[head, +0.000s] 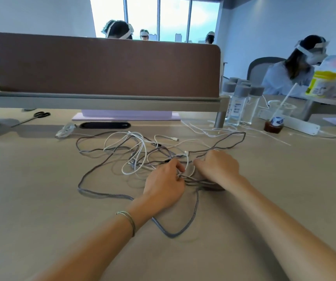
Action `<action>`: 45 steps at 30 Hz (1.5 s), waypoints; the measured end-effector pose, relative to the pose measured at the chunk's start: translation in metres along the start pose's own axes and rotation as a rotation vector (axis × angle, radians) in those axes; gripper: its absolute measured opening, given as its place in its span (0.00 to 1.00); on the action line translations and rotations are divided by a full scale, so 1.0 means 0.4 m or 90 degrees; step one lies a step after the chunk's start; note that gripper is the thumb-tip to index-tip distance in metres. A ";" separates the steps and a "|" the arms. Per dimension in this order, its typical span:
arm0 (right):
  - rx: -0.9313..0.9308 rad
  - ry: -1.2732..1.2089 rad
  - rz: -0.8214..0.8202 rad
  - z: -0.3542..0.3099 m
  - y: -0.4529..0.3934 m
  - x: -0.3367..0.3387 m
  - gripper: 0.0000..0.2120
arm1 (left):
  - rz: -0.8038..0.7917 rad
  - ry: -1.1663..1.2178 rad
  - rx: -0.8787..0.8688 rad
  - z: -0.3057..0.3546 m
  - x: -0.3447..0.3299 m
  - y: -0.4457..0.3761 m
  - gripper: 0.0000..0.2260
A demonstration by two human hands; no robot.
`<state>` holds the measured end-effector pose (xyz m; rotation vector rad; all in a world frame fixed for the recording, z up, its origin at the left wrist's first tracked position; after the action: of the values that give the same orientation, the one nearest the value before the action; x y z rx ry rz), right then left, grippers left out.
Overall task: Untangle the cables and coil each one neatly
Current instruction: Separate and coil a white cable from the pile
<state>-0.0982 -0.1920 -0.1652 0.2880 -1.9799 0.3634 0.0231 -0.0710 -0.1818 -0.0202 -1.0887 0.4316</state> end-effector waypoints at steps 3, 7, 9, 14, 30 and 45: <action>0.024 0.033 0.015 -0.027 0.000 -0.007 0.13 | -0.012 -0.003 -0.002 0.000 -0.002 0.005 0.16; 0.036 0.069 0.021 -0.031 0.008 0.005 0.08 | -0.024 0.020 0.000 -0.006 -0.007 0.004 0.18; 0.037 0.053 0.049 -0.019 0.008 0.023 0.07 | -0.024 0.051 -0.001 -0.010 -0.006 0.005 0.18; 0.131 -0.523 0.168 -0.024 0.050 0.101 0.06 | -0.025 0.295 0.022 -0.023 0.014 0.021 0.09; 0.402 -0.176 -0.127 -0.193 0.172 0.030 0.12 | -0.017 0.074 -0.150 -0.086 0.144 0.070 0.15; 0.519 -0.080 -0.015 -0.239 0.240 0.052 0.11 | 0.009 -0.114 -0.195 -0.059 0.183 0.096 0.14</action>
<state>-0.0614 -0.0677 -0.1200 0.8608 -1.8570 1.1564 0.0592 -0.0057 -0.1393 -0.2640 -1.3239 0.2799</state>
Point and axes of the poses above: each hand's wrist, its own y-axis away from the middle knuckle, its own x-axis out of the back of the hand, z = x × y, the point moved 9 cm from there along -y, towards the middle knuckle, and after that the axes turned 8 degrees about -y, right-handed, at the moved point
